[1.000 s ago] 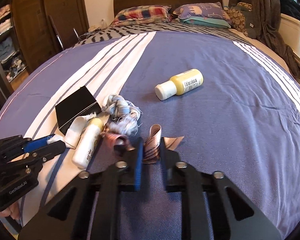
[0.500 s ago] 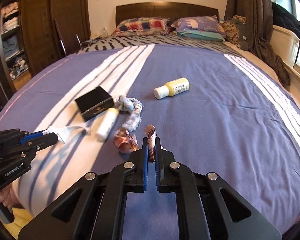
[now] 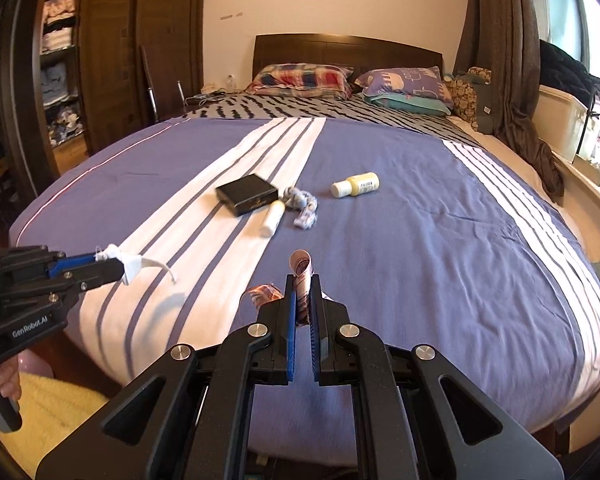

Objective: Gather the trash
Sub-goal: 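Lower the ribbon and white scrap into the floor bin and open both tools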

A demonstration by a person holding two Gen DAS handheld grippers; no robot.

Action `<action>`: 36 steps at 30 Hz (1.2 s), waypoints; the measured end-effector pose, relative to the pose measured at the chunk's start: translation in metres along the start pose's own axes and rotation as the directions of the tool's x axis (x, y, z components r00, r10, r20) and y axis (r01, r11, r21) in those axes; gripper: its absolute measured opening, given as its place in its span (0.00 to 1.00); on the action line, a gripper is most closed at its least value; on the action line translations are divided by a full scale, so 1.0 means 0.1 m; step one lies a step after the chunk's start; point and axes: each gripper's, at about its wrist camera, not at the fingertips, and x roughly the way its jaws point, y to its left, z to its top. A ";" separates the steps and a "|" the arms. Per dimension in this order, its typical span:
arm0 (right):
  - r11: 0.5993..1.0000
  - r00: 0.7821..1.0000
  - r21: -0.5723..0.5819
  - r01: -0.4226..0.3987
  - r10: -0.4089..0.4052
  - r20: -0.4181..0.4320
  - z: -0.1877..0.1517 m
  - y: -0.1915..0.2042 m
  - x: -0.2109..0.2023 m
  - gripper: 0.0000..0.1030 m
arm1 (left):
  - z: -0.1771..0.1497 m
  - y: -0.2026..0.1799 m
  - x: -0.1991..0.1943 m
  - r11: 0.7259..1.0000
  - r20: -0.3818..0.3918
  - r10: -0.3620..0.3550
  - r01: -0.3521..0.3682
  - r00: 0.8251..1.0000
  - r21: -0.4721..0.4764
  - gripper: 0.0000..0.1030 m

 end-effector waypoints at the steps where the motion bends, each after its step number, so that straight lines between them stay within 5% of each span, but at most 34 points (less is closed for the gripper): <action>1: 1.000 1.000 -0.003 0.003 -0.004 0.000 -0.06 0.02 -0.06 0.07 | -0.04 -0.02 -0.04 1.000 0.001 -0.001 0.001 1.000 0.000 0.11; 21: 1.000 0.990 -0.005 -0.019 0.018 -0.143 -1.12 0.25 -0.33 0.07 | -1.09 -0.33 -0.26 0.999 -0.115 -0.035 0.035 0.993 -0.007 0.11; 36: 0.999 0.953 0.000 -0.052 0.050 -0.298 -1.74 0.41 0.04 0.07 | -1.78 -0.31 0.10 0.997 -0.270 -0.061 0.049 0.961 -0.053 0.11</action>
